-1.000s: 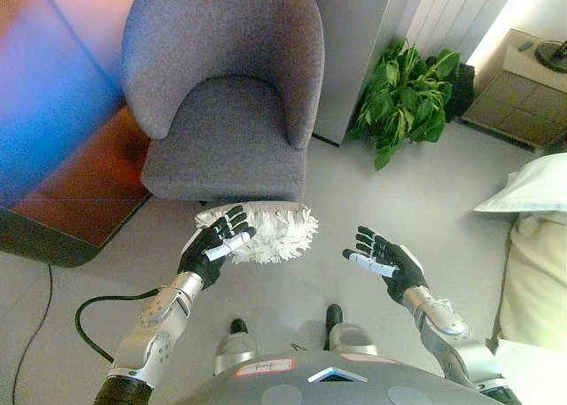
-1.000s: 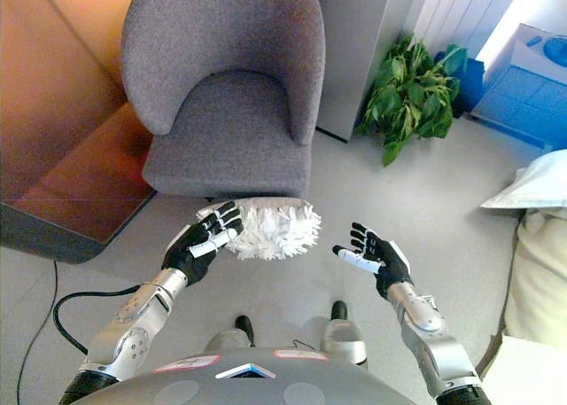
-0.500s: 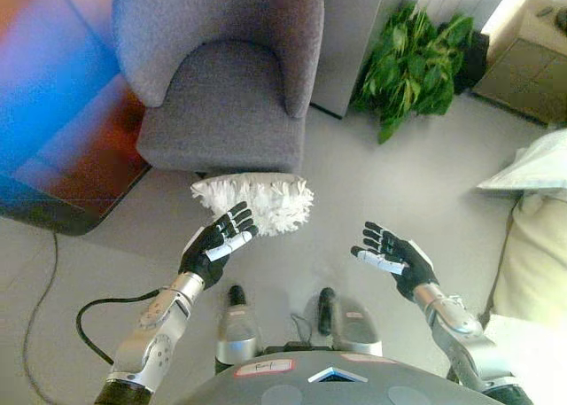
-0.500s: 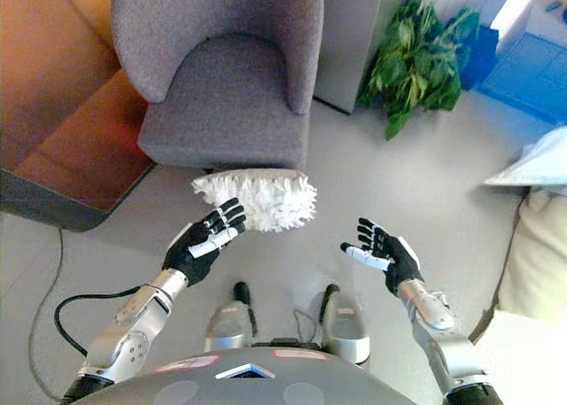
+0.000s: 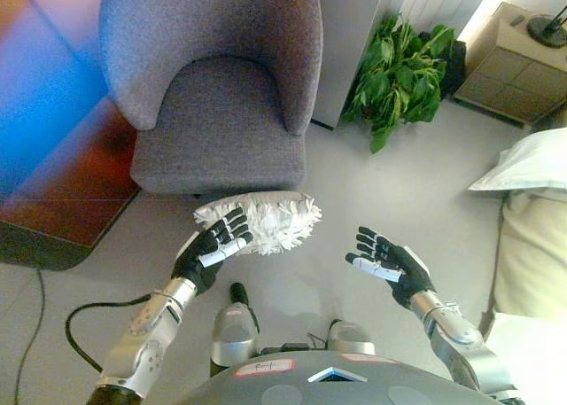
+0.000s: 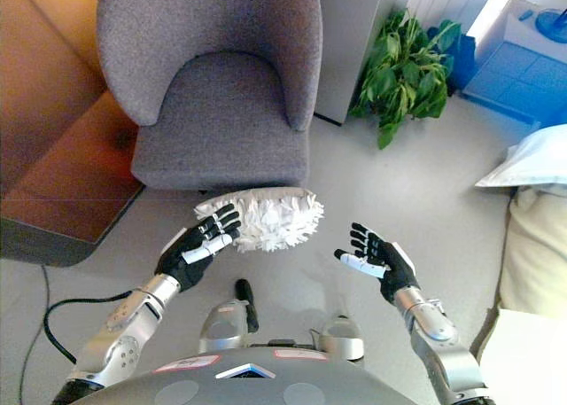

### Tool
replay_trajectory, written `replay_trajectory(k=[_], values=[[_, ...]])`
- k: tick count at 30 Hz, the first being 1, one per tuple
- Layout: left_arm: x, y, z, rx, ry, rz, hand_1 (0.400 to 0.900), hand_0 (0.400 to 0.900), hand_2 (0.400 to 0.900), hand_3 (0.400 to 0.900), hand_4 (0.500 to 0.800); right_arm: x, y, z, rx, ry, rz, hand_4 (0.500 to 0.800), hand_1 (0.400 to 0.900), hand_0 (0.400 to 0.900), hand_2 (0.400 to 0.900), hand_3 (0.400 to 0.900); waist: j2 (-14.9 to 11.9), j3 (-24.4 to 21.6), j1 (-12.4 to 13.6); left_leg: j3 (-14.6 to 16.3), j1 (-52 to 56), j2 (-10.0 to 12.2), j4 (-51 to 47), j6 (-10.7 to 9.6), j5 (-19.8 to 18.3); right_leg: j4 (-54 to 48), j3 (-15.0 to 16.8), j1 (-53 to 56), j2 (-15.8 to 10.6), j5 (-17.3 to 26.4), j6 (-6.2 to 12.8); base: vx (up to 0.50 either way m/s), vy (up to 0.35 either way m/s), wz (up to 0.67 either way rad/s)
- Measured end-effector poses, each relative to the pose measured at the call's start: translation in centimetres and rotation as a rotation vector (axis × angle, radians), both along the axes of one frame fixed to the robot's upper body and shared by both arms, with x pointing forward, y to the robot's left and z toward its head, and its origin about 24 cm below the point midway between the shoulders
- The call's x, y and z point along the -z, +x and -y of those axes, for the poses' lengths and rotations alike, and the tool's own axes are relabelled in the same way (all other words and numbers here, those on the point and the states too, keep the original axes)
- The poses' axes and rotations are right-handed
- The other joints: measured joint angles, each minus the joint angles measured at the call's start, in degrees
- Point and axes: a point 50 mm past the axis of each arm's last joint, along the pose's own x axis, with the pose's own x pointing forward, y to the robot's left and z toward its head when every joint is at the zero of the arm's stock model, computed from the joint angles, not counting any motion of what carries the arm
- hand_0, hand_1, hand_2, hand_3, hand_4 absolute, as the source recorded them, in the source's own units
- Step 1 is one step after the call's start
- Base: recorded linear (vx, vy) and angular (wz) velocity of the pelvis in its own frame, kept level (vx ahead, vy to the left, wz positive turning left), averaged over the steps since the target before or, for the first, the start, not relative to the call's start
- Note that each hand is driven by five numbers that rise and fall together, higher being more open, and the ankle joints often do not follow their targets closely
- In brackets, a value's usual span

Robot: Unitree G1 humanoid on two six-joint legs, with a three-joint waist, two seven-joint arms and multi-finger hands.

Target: Pick up the pillow and put it on the sofa.

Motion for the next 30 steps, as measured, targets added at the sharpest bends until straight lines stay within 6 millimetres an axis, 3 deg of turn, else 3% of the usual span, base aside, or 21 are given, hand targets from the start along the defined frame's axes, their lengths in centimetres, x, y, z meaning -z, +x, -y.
replay_trajectory(k=[4, 8, 10, 11, 12, 13, 16, 19, 22, 25, 27, 28, 29, 30], values=[[-0.9, 1.4, 0.3, 0.023, -0.004, 0.054, 0.9, 0.9, 0.9, 0.9, 0.8, -0.4, 1.0, -0.1, -0.01, 0.0, 0.029, 0.8, 0.9, 0.9, 0.9, 0.9, -0.1, 0.1, 0.2, -0.5, 0.7, -1.4, -0.3, 0.3, -1.8, 1.6, -1.1, -0.2, -1.2, 0.4, 0.58, 0.25, 0.227, 0.06], [-0.9, 1.5, 0.4, 0.036, -0.009, 0.055, 0.9, 0.9, 0.9, 0.9, 0.8, -0.6, 1.5, -0.3, 0.004, -0.009, 0.047, 0.8, 0.9, 0.9, 0.9, 0.9, 0.3, 0.0, -0.1, -1.2, 0.2, -2.2, 0.0, 1.4, -3.1, 12.6, -0.6, -6.0, -2.7, 0.8, 0.01, 0.22, 0.276, 0.12], [-0.8, 1.3, 0.4, 0.043, -0.012, 0.047, 0.9, 0.9, 0.9, 0.9, 0.8, -0.6, 1.5, -0.4, 0.009, -0.016, 0.049, 0.8, 0.9, 0.9, 0.9, 0.9, 0.8, 0.4, -0.2, -1.6, 0.2, -2.5, 0.5, 2.5, -4.2, 21.7, 0.3, -10.8, -4.1, 3.2, -1.51, 0.22, 0.193, 0.19], [-0.6, 1.1, 0.4, 0.042, -0.013, 0.033, 0.9, 0.9, 0.9, 0.9, 0.8, -0.6, 1.5, -0.5, 0.004, -0.022, 0.053, 0.8, 0.9, 0.9, 0.9, 0.9, 1.7, 0.2, -0.4, -2.2, 0.9, -2.5, -0.5, 2.8, -4.5, 25.0, 0.5, -12.1, -4.3, 6.5, -2.48, 0.21, 0.06, 0.28], [-0.6, 1.0, 0.4, 0.044, -0.012, 0.03, 0.9, 0.9, 0.9, 0.9, 0.8, -0.5, 1.3, -0.5, 0.001, -0.029, 0.046, 0.8, 0.9, 0.9, 0.9, 0.9, 2.5, 0.5, -0.3, -2.3, 2.6, -2.5, -2.4, 3.5, -4.0, 27.5, 0.6, -13.9, -4.7, 8.8, -2.22, 0.18, -0.036, 0.31], [-0.6, 1.0, 0.2, 0.044, -0.004, 0.029, 0.9, 0.9, 0.9, 0.9, 0.8, -0.2, 0.8, -0.7, -0.006, -0.03, 0.029, 0.8, 0.9, 0.9, 0.9, 0.9, 2.9, 0.1, -0.3, -2.2, 3.4, -2.6, -3.7, 4.1, -3.6, 28.9, 0.3, -15.2, -5.0, 8.2, -1.98, 0.18, -0.11, 0.38], [-0.7, 1.1, -0.1, 0.04, 0.013, 0.028, 0.9, 0.9, 0.9, 0.9, 0.8, 0.2, 0.2, -1.0, -0.021, -0.03, 0.008, 0.8, 0.9, 0.9, 0.9, 0.9, 2.6, -0.4, -0.5, -3.0, 4.3, -3.1, -5.2, 5.2, -3.0, 25.8, -2.4, -16.3, -4.8, 8.0, -1.63, 0.18, -0.173, 0.33], [-0.5, 0.9, 0.1, 0.045, 0.016, 0.014, 0.9, 0.9, 0.9, 0.9, 0.8, 0.2, 0.2, -1.0, -0.022, -0.03, 0.008, 0.8, 0.9, 0.9, 0.9, 0.9, 2.4, -0.6, -0.8, -4.4, 5.4, -3.2, -6.2, 5.1, -3.1, 16.8, -2.8, -15.3, -6.3, 8.5, -0.91, 0.19, -0.24, 0.24], [-0.2, 0.5, 0.1, 0.046, 0.019, -0.005, 0.9, 0.9, 0.9, 0.9, 0.8, 0.0, 0.5, -1.1, -0.03, -0.037, 0.02, 0.8, 0.9, 0.9, 0.9, 0.9, 1.0, -1.5, -1.7, -5.6, 5.8, -3.4, -6.3, 3.7, -3.3, 5.5, -2.7, -14.0, -10.0, 12.0, 4.19, 0.18, -0.276, 0.31], [0.0, 0.4, 0.1, 0.038, 0.031, -0.02, 0.9, 0.9, 0.9, 0.9, 0.8, 0.3, 0.3, -0.9, -0.042, -0.071, 0.012, 0.8, 0.9, 0.9, 0.9, 0.9, -1.1, -2.7, -1.9, -8.2, 6.0, -2.9, -6.1, 0.6, -3.3, -6.1, -3.4, -11.6, -11.7, 15.4, 3.94, 0.19, -0.33, 0.5], [-0.3, 0.6, -0.3, 0.035, 0.052, -0.017, 0.9, 0.9, 0.9, 0.9, 0.8, 0.8, 0.0, -0.9, -0.047, -0.098, -0.009, 0.8, 0.9, 0.9, 0.9, 0.9, -4.2, -3.2, -1.9, -9.6, 5.2, -2.1, -5.2, -2.8, -3.6, -5.8, -3.3, -8.9, -11.1, 17.6, 1.43, 0.17, -0.277, 0.41], [-0.5, 0.7, -1.0, 0.037, 0.076, -0.02, 0.9, 0.9, 0.9, 0.9, 0.8, 1.2, -0.3, -1.1, -0.055, -0.116, -0.023, 0.8, 0.9, 0.9, 0.9, 0.9, -6.2, -3.3, -1.7, -9.0, 4.6, -1.5, -3.3, -4.8, -4.0, -4.2, -4.5, -7.8, -11.2, 14.6, 2.98, 0.14, -0.237, 0.23], [0.5, 0.5, -0.6, -0.015, 0.052, -0.051, 0.9, 0.9, 0.9, 0.9, 0.8, 1.4, 0.1, 0.3, -0.06, -0.205, -0.035, 0.8, 0.9, 0.9, 0.9, 0.9, -3.6, -2.7, -1.3, -9.5, 2.7, 4.1, 0.4, -6.5, -5.5, -3.6, -5.8, -7.3, -7.0, 11.8, 3.64, 0.13, -0.214, 0.22], [0.6, 0.4, -0.5, -0.019, 0.047, -0.058, 0.9, 0.9, 0.9, 0.9, 0.8, 1.3, 0.2, 0.6, -0.06, -0.224, -0.03, 0.8, 0.9, 0.9, 0.9, 0.9, -2.6, -2.6, -1.4, -9.7, 2.3, 5.1, 1.0, -6.6, -5.6, -3.4, -6.2, -7.2, -6.1, 11.6, 3.31, 0.1, -0.177, 0.18]])
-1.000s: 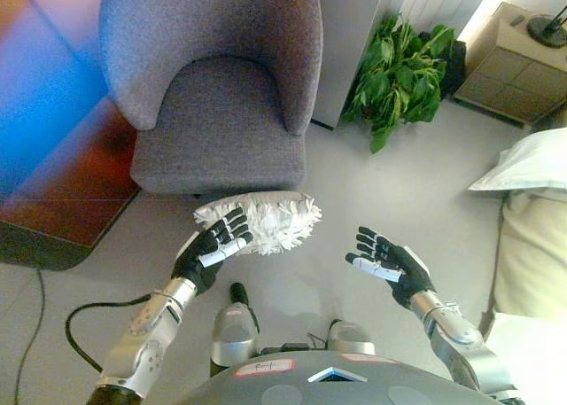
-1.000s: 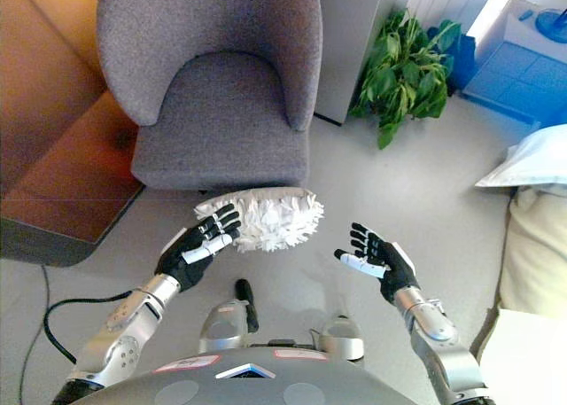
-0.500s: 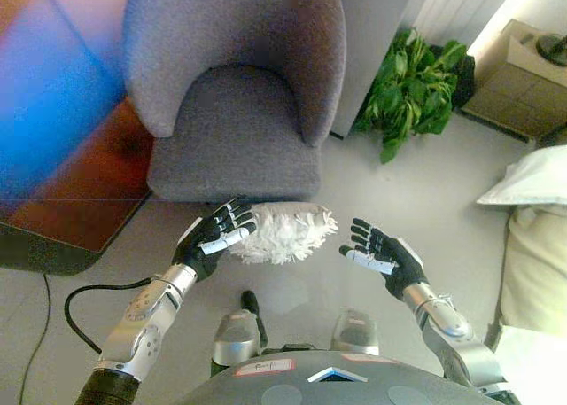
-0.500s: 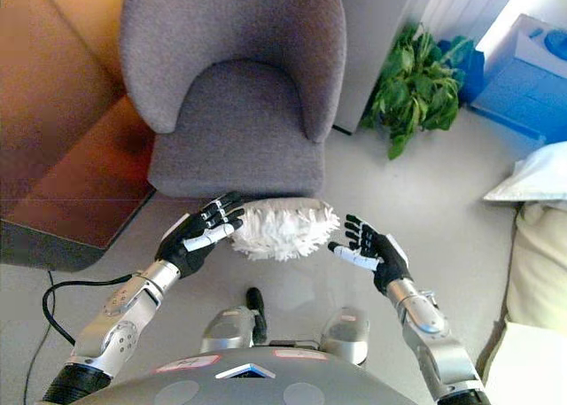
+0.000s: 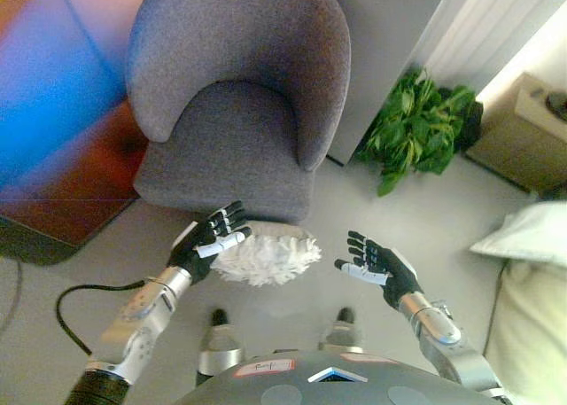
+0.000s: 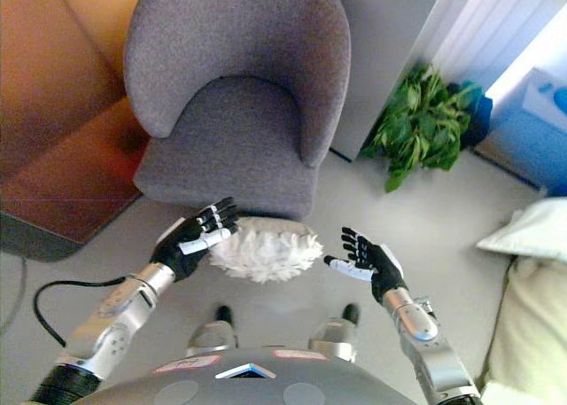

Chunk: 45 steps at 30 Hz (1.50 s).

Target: Pick up the pillow and put it on the sofa.

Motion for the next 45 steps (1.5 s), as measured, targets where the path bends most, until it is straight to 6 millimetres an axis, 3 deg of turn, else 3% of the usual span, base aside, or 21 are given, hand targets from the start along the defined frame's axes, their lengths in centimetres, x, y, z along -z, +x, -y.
replay_trajectory(k=[1, 2, 5, 7, 10, 17, 21, 34, 40, 45], values=[[0.3, -0.4, 0.3, -0.007, -0.015, -0.018, 0.9, 0.9, 0.9, 0.9, 0.8, -0.6, 0.6, 1.1, -0.016, -0.075, 0.023, 0.8, 0.9, 0.9, 0.9, 0.9, 2.0, 0.7, -0.2, -0.3, -0.1, 2.6, 0.9, 0.2, 0.0, 0.8, -0.3, 0.0, 2.2, -0.9, -0.64, 0.07, -0.181, 0.21], [0.4, -0.7, 0.3, -0.014, -0.026, -0.029, 0.9, 0.9, 0.9, 0.9, 0.8, -1.0, 0.8, 2.0, -0.041, -0.137, 0.031, 0.8, 0.9, 0.9, 0.9, 0.9, 3.1, 1.2, -0.2, -0.1, 0.0, 3.9, 0.8, 0.2, 0.1, 1.1, -0.3, 0.0, 3.5, -1.3, -1.06, 0.01, -0.173, 0.21], [0.6, -1.1, 0.2, -0.018, -0.028, -0.044, 0.9, 0.9, 0.9, 0.9, 0.8, -2.3, 1.5, 4.2, -0.074, -0.328, 0.079, 0.8, 0.9, 0.9, 0.9, 0.9, 4.0, 1.7, -0.3, -0.2, -0.9, 5.1, -0.1, -1.0, 1.1, 1.0, -0.7, -0.5, 4.9, -1.7, -1.48, -0.16, -0.088, 0.21], [-0.2, 0.0, -0.1, -0.005, -0.011, -0.001, 0.9, 0.9, 0.9, 0.9, 0.8, -3.1, 2.7, 4.4, -0.084, -0.423, 0.145, 0.8, 0.9, 0.9, 0.9, 0.9, 2.8, 3.0, -0.6, -0.8, -4.1, 4.7, 0.2, -3.0, 2.1, 2.9, -0.4, -4.3, 4.3, -1.8, -1.44, -0.33, -0.004, 0.28], [-2.4, 2.9, -0.5, -0.004, 0.008, 0.11, 0.9, 0.9, 0.9, 0.9, 0.8, -4.5, 5.5, 3.9, -0.111, -0.523, 0.279, 0.8, 0.9, 0.9, 0.9, 0.9, 1.2, 8.3, -0.4, -2.6, -10.5, 3.1, 2.9, -2.5, 3.3, 6.4, 0.3, -9.9, 2.1, -1.9, -1.42, -0.27, -0.02, 0.24], [-6.0, 6.0, -1.6, -0.208, -0.003, 0.33, 0.9, 0.9, 0.9, 0.9, 0.8, -10.3, 11.2, 3.1, -0.139, -0.696, 0.608, 0.8, 0.9, 0.9, 0.9, 0.9, 5.7, 19.2, 1.1, -4.0, -23.1, 1.9, 11.3, -0.2, 2.9, 19.6, 2.5, -22.2, -2.3, -5.6, -1.17, -0.21, -0.025, 0.22], [-7.0, 6.2, -2.8, -0.303, 0.013, 0.397, 0.9, 0.9, 0.9, 0.9, 0.8, -11.6, 12.1, 3.0, -0.134, -0.726, 0.674, 0.8, 0.9, 0.9, 0.9, 0.9, 5.8, 21.7, 1.4, -5.3, -32.2, 1.9, 17.4, 0.0, 3.0, 28.7, 3.9, -30.9, -4.1, -9.5, -1.29, -0.19, 0.021, 0.18], [-10.2, 8.3, -2.2, -0.319, -0.017, 0.566, 0.9, 0.9, 0.9, 0.9, 0.8, -17.2, 15.1, 2.6, -0.093, -0.818, 0.899, 0.8, 0.9, 0.9, 0.9, 0.9, 6.7, 22.9, 1.5, -5.1, -55.1, 3.7, 40.8, 2.9, -2.2, 52.2, 11.1, -52.4, -8.4, -17.3, -0.82, -0.08, 0.041, 0.12], [-11.0, 8.0, -1.8, -0.285, -0.036, 0.609, 0.9, 0.9, 0.9, 0.9, 0.8, -18.0, 15.6, 2.1, -0.106, -0.821, 0.931, 0.8, 0.9, 0.9, 0.9, 0.9, 7.1, 23.1, 1.7, -7.3, -65.2, 5.2, 53.4, 2.6, -4.8, 67.8, 15.5, -63.0, -10.0, -23.4, -1.21, 0.02, 0.01, 0.1], [-11.5, 7.8, -1.3, -0.241, -0.082, 0.633, 0.9, 0.9, 0.9, 0.9, 0.8, -17.4, 15.8, 1.2, -0.168, -0.811, 0.907, 0.8, 0.9, 0.9, 0.9, 0.9, 7.3, 23.2, 2.5, -11.4, -72.8, 5.7, 63.6, 1.2, -6.8, 80.7, 19.6, -71.2, -10.2, -28.9, -1.81, 0.02, 0.001, 0.09]])
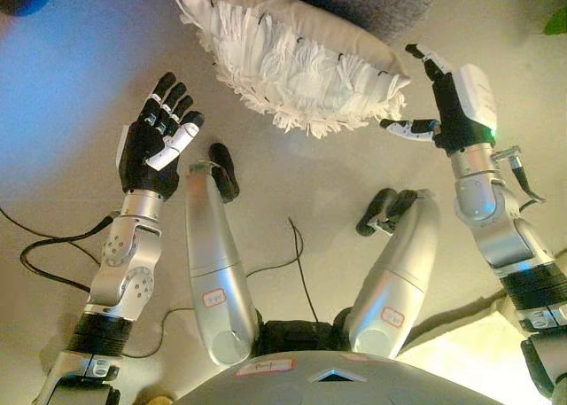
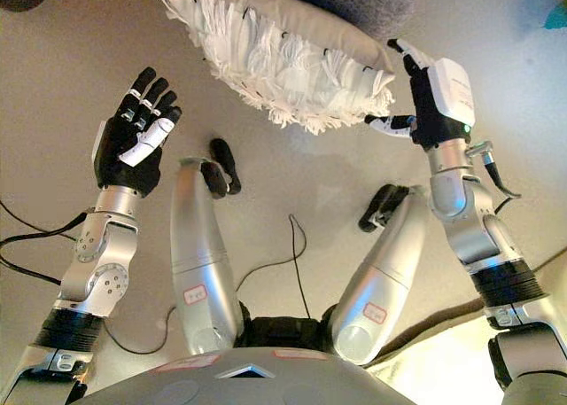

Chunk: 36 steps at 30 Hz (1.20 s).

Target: Pick up the pillow and put it on the sofa.

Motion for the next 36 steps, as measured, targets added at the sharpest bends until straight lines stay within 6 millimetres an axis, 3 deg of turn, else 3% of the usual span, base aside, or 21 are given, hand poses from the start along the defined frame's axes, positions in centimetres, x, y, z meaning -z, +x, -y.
replay_trajectory(k=[6, 17, 28, 29, 30, 31, 36], values=[[-0.4, -0.5, 0.2, 0.03, -0.043, 0.021, 0.9, 0.9, 0.9, 0.9, 0.8, -0.5, 0.5, -0.5, -0.026, -0.031, -0.01, 0.8, 0.9, 0.9, 0.9, 0.9, 0.2, 0.0, 0.2, -3.9, -7.1, 0.2, 9.2, -1.8, -1.5, 11.8, 4.2, -7.4, 0.3, -4.9, -0.52, 0.01, -0.004, 0.14], [-1.4, -0.8, 0.6, 0.058, -0.073, 0.077, 0.9, 0.9, 0.9, 0.9, 0.8, -1.1, 1.2, -0.9, -0.003, -0.027, 0.075, 0.8, 0.9, 0.9, 0.9, 0.9, 0.8, 0.0, 0.5, -9.4, -14.9, -2.0, 21.1, -3.6, -3.1, 28.1, 10.2, -14.3, -0.1, -13.1, -0.42, 0.03, -0.001, 0.18], [-1.6, -1.1, 1.0, 0.085, -0.074, 0.089, 0.9, 0.9, 0.9, 0.9, 0.8, -0.8, 2.3, -1.2, 0.067, -0.009, 0.088, 0.8, 0.9, 0.9, 0.9, 0.9, 3.3, 0.0, 0.8, -12.8, -17.2, -3.6, 27.8, -4.8, -4.8, 34.4, 12.2, -13.3, -1.1, -16.6, 1.21, 0.06, 0.008, 0.09], [-1.5, -1.1, 1.0, 0.086, -0.073, 0.086, 0.9, 0.9, 0.9, 0.9, 0.8, -0.7, 2.5, -1.3, 0.071, -0.004, 0.083, 0.736, 0.794, 0.794, 0.794, 0.794, 3.5, 0.0, 0.7, -12.8, -17.2, -3.6, 27.8, -4.8, -4.8, 34.4, 12.2, -13.2, -1.1, -16.6, 1.21, 0.06, 0.013, 0.01], [-1.5, -1.1, 1.0, 0.087, -0.073, 0.081, 0.9, 0.9, 0.9, 0.9, 0.8, -0.6, 2.6, -1.4, 0.073, -0.003, 0.075, 0.605, 0.575, 0.575, 0.575, 0.575, 3.6, 0.0, 0.8, -12.8, -17.2, -3.6, 28.0, -4.8, -4.8, 34.5, 12.2, -13.2, -1.1, -16.6, 1.21, 0.06, 0.012, 0.0], [-1.5, -1.1, 1.0, 0.087, -0.073, 0.079, 0.9, 0.9, 0.9, 0.9, 0.8, -0.6, 2.6, -1.5, 0.073, -0.001, 0.068, 0.5, 0.4, 0.4, 0.4, 0.4, 3.8, 0.0, 0.8, -13.0, -17.1, -3.6, 28.3, -4.8, -4.8, 34.8, 12.4, -13.2, -1.1, -16.6, 1.21, 0.06, 0.006, 0.01], [-1.4, -1.0, 1.1, 0.083, -0.074, 0.07, 0.9, 0.9, 0.9, 0.9, 0.8, -0.4, 3.1, -1.6, 0.08, 0.004, 0.031, 0.5, 0.4, 0.4, 0.4, 0.4, 4.2, 0.0, 0.8, -13.3, -17.1, -3.6, 29.5, -4.8, -4.8, 36.0, 13.3, -13.1, -1.1, -16.9, 1.31, 0.05, -0.005, 0.0]])
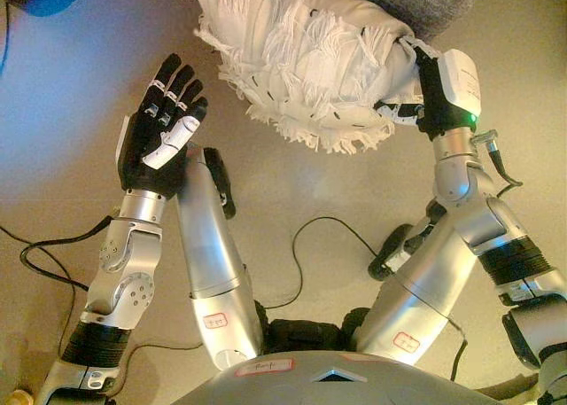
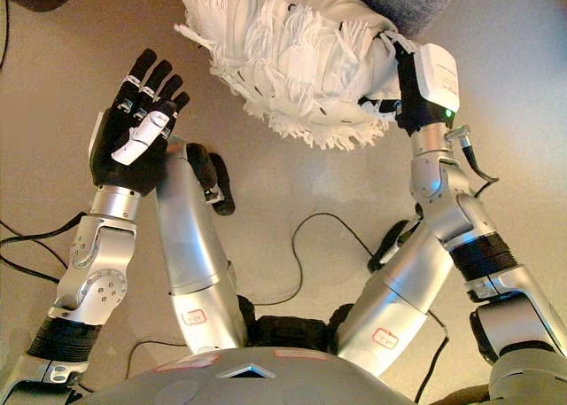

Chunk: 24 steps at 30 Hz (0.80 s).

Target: Pick up the pillow and put it on the sofa.

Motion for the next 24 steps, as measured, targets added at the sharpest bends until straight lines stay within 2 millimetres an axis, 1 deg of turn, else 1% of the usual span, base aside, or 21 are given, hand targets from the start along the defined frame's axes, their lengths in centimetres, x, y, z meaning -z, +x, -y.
replay_trajectory(k=[5, 13, 19, 21, 23, 24], values=[[0.0, 0.2, 0.4, 0.006, 0.002, -0.008, 0.9, 0.9, 0.9, 0.9, 0.8, 0.1, 0.3, -0.2, 0.004, -0.003, -0.035, 0.5, 0.4, 0.4, 0.4, 0.4, 0.2, 0.0, 0.9, -0.1, 0.2, 0.0, 0.6, 0.0, 0.0, 0.9, 0.7, 0.0, -0.1, 0.0, -0.04, 0.05, -0.001, -0.01], [-0.1, 0.2, 0.5, -0.01, -0.005, -0.019, 0.9, 0.9, 0.9, 0.9, 0.8, 1.2, 0.4, -1.3, -0.013, 0.01, -0.097, 0.5, 0.4, 0.4, 0.4, 0.4, 0.4, 0.0, 1.0, -1.1, 0.2, 0.0, 2.7, 0.0, 0.0, 2.6, 1.6, 0.6, -0.2, -0.3, 0.18, 0.03, 0.001, -0.04], [-0.2, 0.2, 0.6, -0.022, -0.009, -0.027, 0.9, 0.9, 0.9, 0.9, 0.8, 1.4, 0.4, -1.9, -0.02, 0.042, -0.103, 0.5, 0.4, 0.4, 0.4, 0.4, 0.4, 0.0, 1.0, -1.4, 0.1, 0.0, 2.8, 0.0, 0.0, 3.0, 1.7, 0.5, -0.3, -0.3, 0.26, 0.0, -0.001, -0.01], [-0.2, 0.3, 0.7, -0.021, -0.01, -0.027, 0.9, 0.9, 0.9, 0.9, 0.8, 1.4, 0.4, -1.9, -0.017, 0.049, -0.097, 0.5, 0.4, 0.4, 0.4, 0.4, 0.3, -0.1, 1.0, -1.0, 0.1, 0.1, 2.0, 0.0, 0.0, 2.5, 1.4, 0.4, -0.4, -0.4, 0.39, 0.0, 0.0, 0.0], [-0.2, 0.4, 0.8, -0.023, -0.01, -0.037, 0.9, 0.9, 0.9, 0.9, 0.8, 1.3, 0.4, -1.8, -0.016, 0.051, -0.092, 0.5, 0.4, 0.4, 0.4, 0.4, 0.2, -0.1, 1.0, 0.2, 0.6, 0.1, -0.5, 0.0, 0.0, 0.6, 0.0, 0.8, -1.2, -0.3, 0.33, -0.02, -0.008, -0.03], [-0.1, 0.6, 0.9, -0.022, -0.01, -0.044, 0.9, 0.9, 0.9, 0.9, 0.8, 1.3, 0.4, -1.9, -0.019, 0.051, -0.092, 0.5, 0.4, 0.4, 0.4, 0.4, 0.2, -0.1, 1.1, 0.6, 1.2, 0.1, -1.5, 0.1, 0.0, -0.5, -0.8, 1.4, -1.5, -0.1, -0.12, -0.03, -0.008, -0.05]])
